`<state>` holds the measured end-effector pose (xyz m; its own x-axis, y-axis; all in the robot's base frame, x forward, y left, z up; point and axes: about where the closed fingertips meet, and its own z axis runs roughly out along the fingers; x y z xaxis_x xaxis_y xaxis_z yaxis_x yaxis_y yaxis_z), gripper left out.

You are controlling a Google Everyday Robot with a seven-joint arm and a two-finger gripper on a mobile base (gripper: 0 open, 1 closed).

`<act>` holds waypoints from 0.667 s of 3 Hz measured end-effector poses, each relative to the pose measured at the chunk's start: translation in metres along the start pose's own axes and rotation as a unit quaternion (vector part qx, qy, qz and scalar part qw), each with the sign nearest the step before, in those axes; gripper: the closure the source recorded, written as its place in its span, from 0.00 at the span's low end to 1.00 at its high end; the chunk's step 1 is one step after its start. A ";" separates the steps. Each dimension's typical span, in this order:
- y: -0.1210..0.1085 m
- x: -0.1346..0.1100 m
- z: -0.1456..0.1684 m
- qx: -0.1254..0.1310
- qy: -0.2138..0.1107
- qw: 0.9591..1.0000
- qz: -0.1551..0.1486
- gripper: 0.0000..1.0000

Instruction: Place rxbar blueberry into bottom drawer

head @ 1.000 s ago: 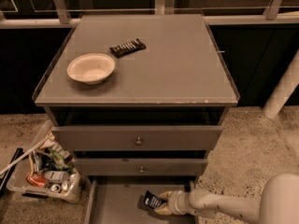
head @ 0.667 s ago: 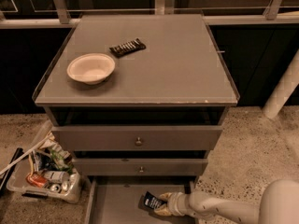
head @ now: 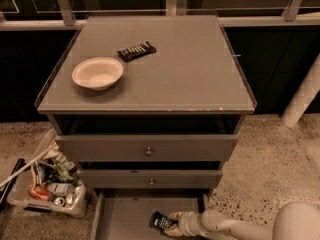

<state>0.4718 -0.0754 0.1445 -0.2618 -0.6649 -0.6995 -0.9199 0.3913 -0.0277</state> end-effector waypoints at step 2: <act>0.011 0.007 0.009 -0.008 0.000 1.000 -0.007 0.84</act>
Offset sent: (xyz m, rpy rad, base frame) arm -0.0078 0.0047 -0.0095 -0.0006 0.0018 0.0166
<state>0.4623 -0.0695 0.1330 -0.2500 -0.6705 -0.6986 -0.9276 0.3727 -0.0258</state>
